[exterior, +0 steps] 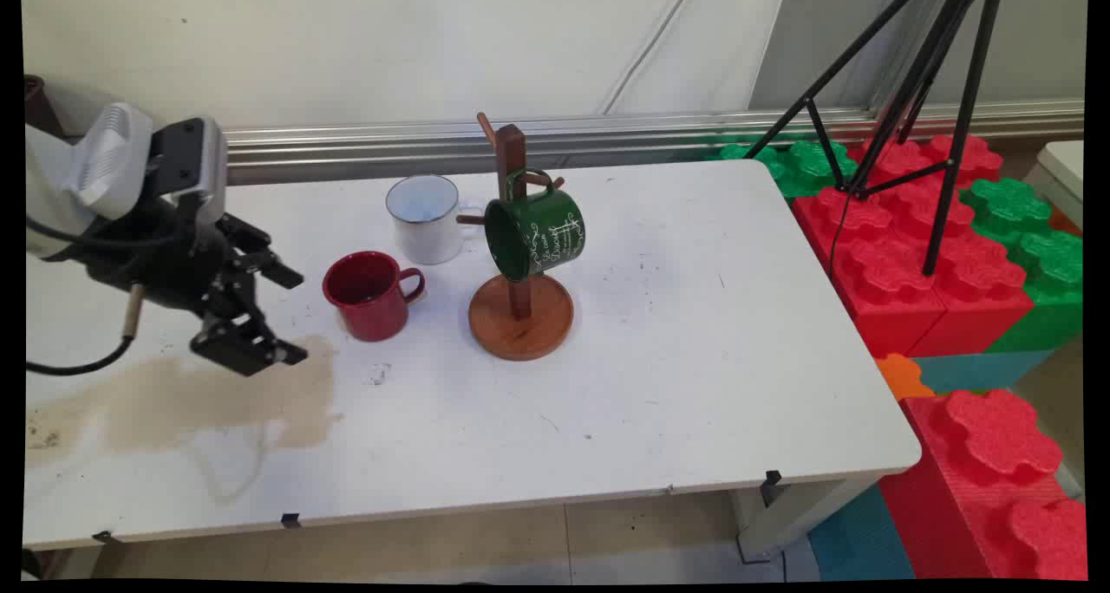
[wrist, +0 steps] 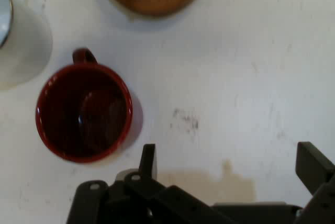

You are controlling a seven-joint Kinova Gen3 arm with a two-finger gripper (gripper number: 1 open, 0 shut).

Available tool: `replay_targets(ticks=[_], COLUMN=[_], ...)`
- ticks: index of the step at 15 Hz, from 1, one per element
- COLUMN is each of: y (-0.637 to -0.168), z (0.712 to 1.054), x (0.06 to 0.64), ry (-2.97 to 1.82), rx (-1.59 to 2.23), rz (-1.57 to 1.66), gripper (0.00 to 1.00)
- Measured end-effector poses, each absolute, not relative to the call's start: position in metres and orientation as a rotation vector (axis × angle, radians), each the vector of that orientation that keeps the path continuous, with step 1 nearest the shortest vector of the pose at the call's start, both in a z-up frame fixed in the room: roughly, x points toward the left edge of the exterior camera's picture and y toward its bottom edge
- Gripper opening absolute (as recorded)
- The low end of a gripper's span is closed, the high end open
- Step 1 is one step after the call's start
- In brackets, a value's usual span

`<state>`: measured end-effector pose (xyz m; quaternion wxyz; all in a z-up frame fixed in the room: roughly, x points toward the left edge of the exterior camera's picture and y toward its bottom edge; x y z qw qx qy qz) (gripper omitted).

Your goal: Pick up the green mug from the rack

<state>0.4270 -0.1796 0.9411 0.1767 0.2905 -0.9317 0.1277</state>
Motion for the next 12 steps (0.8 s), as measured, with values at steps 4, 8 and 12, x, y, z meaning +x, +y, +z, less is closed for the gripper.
replay_targets(ticks=[4, 8, 12], y=[-0.187, -0.193, -0.196], z=[0.946, 0.954, 0.960], x=[0.415, 0.395, 0.378], ry=[-2.567, -2.479, -2.399], rx=[0.853, 0.882, 0.898], rz=[0.384, 0.387, 0.376], gripper=[1.00, 1.00, 1.00])
